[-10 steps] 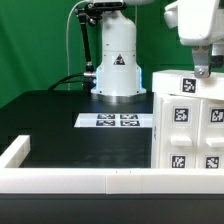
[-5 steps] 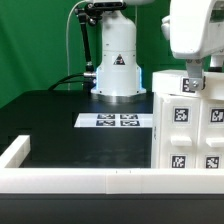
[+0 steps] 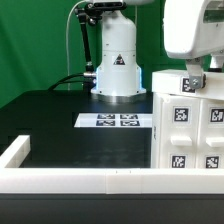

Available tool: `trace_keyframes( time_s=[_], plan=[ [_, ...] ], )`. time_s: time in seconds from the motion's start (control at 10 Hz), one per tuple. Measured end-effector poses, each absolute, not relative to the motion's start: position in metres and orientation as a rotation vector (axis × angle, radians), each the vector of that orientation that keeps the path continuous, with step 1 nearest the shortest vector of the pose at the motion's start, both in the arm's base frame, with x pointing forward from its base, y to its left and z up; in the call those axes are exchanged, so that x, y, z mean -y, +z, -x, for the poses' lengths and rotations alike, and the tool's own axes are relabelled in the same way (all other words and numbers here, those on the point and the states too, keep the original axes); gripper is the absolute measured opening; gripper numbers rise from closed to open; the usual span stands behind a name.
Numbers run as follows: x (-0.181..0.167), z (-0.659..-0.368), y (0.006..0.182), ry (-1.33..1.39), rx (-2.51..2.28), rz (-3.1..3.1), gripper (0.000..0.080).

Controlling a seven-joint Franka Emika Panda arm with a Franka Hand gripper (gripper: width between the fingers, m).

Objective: Assemble cabinet

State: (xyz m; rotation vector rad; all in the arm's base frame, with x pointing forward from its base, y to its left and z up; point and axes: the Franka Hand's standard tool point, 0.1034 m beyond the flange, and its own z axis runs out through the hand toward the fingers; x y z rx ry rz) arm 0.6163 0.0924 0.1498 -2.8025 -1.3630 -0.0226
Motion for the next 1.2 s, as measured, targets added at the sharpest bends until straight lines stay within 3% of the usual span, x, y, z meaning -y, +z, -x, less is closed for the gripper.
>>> trace_keyframes(
  time_s=[1.2],
  plan=[
    [-0.0876,-0.6192,0.1506,-0.019,-0.084,3.112,0.0563]
  ],
)
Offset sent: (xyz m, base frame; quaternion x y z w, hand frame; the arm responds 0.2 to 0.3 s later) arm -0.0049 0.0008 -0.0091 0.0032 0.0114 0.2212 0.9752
